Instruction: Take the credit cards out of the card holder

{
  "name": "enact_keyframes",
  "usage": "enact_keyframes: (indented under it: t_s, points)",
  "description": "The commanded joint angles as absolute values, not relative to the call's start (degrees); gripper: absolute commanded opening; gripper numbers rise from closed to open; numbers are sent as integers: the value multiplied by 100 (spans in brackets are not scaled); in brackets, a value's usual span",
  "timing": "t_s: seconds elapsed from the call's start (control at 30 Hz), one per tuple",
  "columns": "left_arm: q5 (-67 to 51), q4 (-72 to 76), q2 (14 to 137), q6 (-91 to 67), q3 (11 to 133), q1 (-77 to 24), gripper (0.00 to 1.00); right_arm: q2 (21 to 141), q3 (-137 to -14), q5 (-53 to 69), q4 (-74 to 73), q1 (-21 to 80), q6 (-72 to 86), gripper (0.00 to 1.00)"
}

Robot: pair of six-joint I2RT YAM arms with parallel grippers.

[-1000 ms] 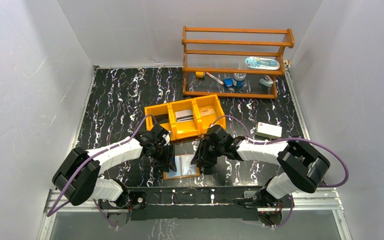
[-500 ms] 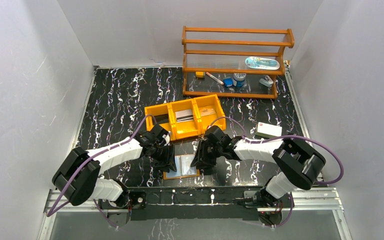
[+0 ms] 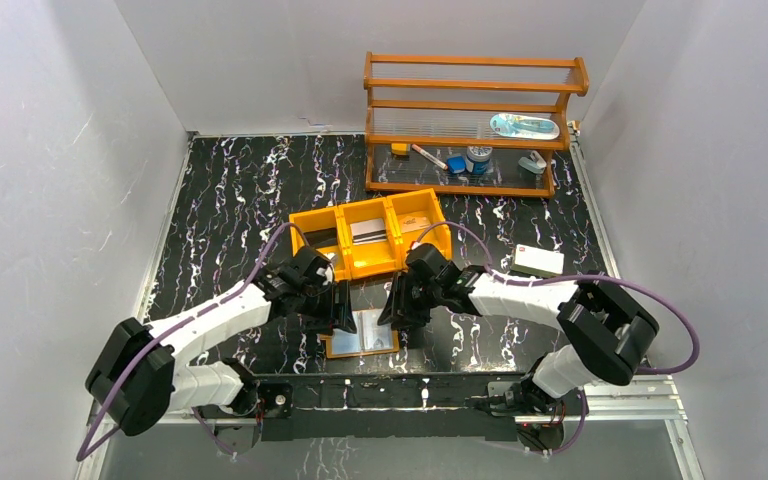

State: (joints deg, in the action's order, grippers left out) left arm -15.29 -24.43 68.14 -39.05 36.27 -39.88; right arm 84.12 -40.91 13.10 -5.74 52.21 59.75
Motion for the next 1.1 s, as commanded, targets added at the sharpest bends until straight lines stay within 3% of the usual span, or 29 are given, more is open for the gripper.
enact_keyframes:
  t_s: [0.0, 0.7, 1.07]
  points:
    - [-1421, -2685, 6999, -3877, 3674, -3999, 61, 8391, -4239, 1639, -178, 5245, 5967, 47]
    - [-1617, -2470, 7418, -3854, 3329, -3998, 50, 8854, -4059, 1504, -133, 5304, 6129, 47]
    - [-1669, -2426, 7419, -3868, 3344, -4001, 42, 8585, -3900, 1779, 516, 5309, 6421, 41]
